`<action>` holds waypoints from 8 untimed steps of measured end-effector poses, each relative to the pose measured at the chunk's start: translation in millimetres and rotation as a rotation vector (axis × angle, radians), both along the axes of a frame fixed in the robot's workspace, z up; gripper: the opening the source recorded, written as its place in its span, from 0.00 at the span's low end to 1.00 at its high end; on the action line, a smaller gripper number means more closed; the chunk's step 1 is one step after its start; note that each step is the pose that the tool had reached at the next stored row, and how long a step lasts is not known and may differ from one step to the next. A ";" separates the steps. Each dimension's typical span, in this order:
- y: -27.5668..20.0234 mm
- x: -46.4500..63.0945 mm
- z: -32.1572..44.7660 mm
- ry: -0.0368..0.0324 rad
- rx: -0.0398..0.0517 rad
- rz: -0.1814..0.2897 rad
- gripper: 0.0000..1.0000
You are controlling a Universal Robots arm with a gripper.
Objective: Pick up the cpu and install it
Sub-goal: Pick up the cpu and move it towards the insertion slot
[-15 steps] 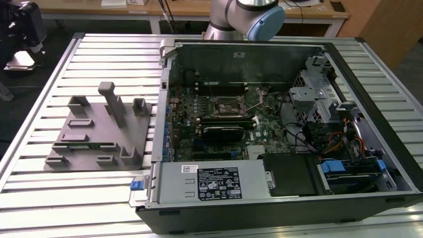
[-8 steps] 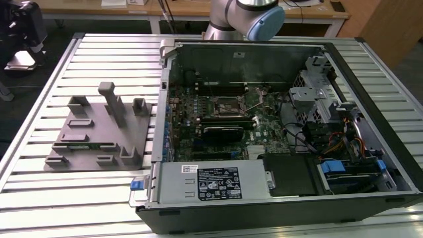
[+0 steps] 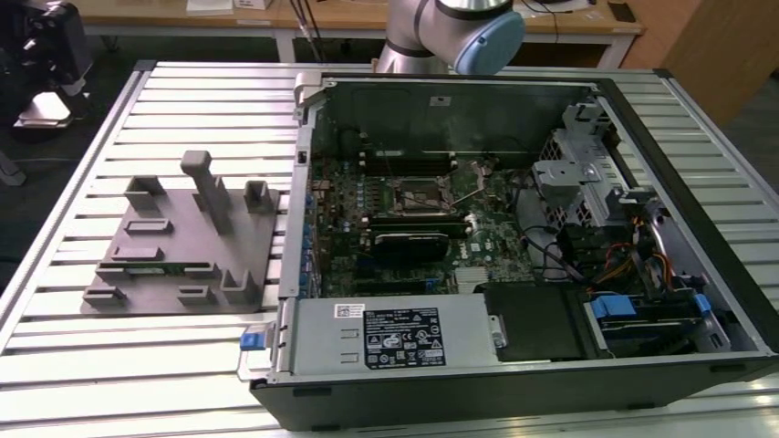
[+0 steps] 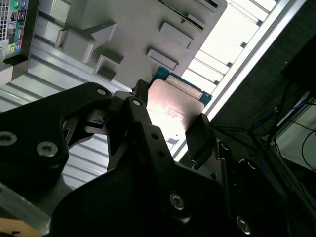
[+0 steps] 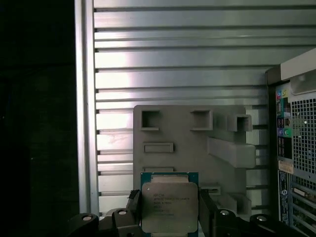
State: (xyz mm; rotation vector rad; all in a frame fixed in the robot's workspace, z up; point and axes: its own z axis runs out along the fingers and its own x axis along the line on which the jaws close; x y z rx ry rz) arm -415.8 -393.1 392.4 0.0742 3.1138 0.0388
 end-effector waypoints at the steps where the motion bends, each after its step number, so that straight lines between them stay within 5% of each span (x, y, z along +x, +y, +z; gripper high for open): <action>1: 0.4 0.6 0.0 0.0000 0.0000 0.000 0.55; 8: 3.0 8.0 0.0 0.0000 0.0001 0.000 0.55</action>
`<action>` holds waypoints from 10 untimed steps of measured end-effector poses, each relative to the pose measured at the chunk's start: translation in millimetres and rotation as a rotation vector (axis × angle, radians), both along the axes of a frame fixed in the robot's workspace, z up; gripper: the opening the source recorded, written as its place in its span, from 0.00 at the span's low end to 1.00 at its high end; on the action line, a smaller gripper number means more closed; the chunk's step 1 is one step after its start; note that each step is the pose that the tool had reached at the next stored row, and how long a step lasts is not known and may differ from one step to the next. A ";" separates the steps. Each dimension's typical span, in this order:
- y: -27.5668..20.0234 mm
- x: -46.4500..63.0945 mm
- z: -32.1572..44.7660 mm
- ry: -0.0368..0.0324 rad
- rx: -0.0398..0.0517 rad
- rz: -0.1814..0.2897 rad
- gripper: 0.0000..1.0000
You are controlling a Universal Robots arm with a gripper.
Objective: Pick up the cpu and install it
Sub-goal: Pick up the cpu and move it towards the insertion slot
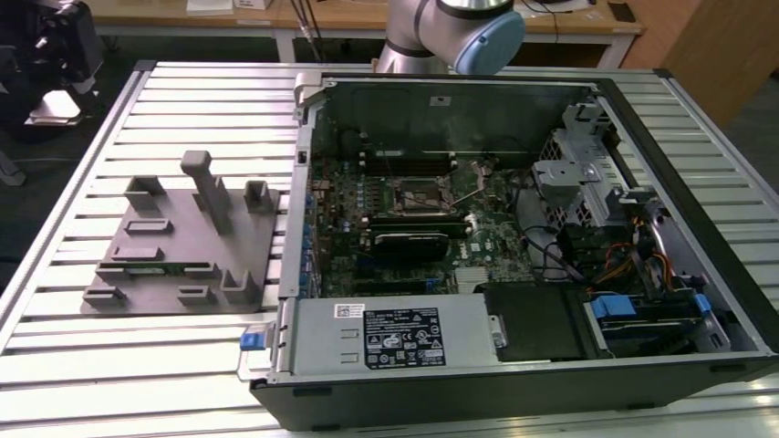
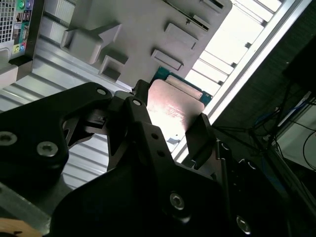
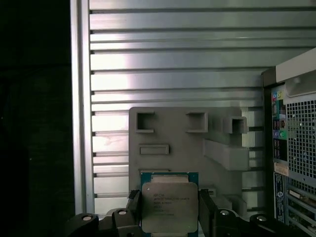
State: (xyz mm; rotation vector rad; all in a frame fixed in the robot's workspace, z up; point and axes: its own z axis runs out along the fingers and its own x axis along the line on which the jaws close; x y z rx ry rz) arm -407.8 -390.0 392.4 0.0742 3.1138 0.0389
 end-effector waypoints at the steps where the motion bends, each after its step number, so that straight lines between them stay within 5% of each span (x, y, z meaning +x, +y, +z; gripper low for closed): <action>1: 0.3 0.9 0.0 0.0000 0.0000 0.000 0.55; 10: 3.4 11.3 0.0 0.0000 0.0000 0.000 0.55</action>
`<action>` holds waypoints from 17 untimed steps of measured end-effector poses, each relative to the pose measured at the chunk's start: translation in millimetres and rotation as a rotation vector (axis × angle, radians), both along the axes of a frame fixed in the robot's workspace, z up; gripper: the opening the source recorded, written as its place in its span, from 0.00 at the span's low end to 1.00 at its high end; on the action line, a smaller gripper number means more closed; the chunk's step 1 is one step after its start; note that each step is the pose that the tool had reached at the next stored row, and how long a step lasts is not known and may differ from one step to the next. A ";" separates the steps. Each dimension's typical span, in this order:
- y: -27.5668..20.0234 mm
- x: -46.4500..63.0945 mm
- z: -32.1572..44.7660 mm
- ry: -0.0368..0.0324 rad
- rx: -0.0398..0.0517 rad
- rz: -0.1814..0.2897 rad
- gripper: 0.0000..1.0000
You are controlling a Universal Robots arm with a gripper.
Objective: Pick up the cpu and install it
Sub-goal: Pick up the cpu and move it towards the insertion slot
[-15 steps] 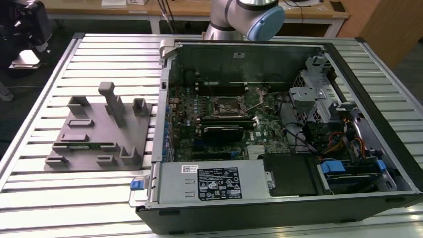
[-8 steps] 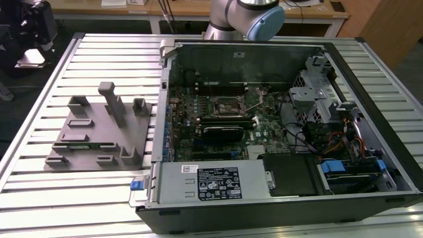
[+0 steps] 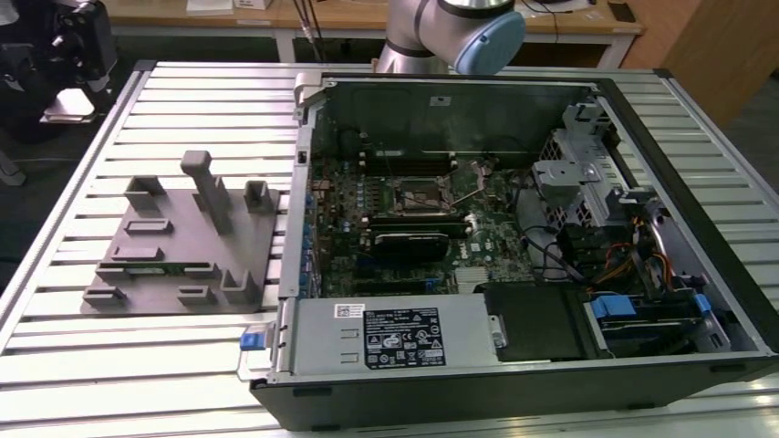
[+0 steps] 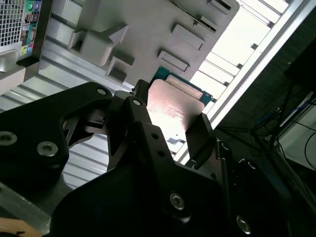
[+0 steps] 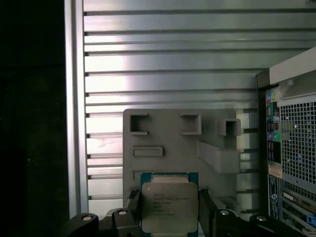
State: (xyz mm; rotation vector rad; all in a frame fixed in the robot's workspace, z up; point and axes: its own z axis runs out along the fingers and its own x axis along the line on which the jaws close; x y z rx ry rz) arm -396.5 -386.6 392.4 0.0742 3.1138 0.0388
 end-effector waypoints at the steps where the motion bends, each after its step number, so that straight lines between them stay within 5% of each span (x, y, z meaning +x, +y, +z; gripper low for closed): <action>1: 0.3 1.1 0.0 0.0000 0.0000 0.000 0.55; 17: 5.6 18.5 0.0 0.0000 0.0000 0.000 0.55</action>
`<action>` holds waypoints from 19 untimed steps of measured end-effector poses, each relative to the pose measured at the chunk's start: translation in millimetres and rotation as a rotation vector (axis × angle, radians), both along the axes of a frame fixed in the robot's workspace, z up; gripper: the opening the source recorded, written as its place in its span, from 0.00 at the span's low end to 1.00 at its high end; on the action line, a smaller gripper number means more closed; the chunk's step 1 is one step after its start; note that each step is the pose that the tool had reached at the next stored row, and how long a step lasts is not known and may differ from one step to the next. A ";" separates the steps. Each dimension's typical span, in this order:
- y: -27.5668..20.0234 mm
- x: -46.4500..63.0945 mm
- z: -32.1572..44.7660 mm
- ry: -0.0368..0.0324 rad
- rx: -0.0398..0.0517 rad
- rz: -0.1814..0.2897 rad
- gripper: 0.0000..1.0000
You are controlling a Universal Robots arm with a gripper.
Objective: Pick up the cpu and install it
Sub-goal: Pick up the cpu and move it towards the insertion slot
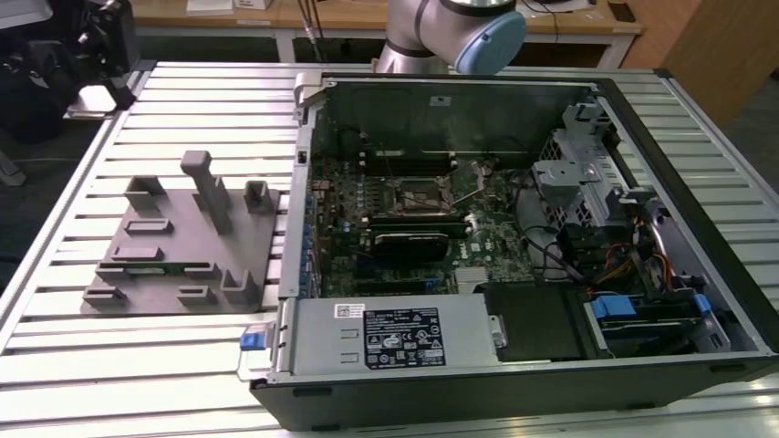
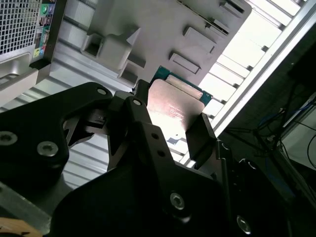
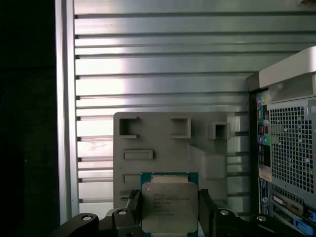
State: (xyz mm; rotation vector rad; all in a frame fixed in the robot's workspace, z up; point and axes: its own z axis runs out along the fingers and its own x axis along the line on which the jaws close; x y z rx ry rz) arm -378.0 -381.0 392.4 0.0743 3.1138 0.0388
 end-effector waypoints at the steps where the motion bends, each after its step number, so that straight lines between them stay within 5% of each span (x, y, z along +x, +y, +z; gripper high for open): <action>1: 0.3 1.1 0.0 0.0000 0.0000 0.000 0.55; 19: 6.2 23.0 0.0 0.0000 0.0000 0.000 0.55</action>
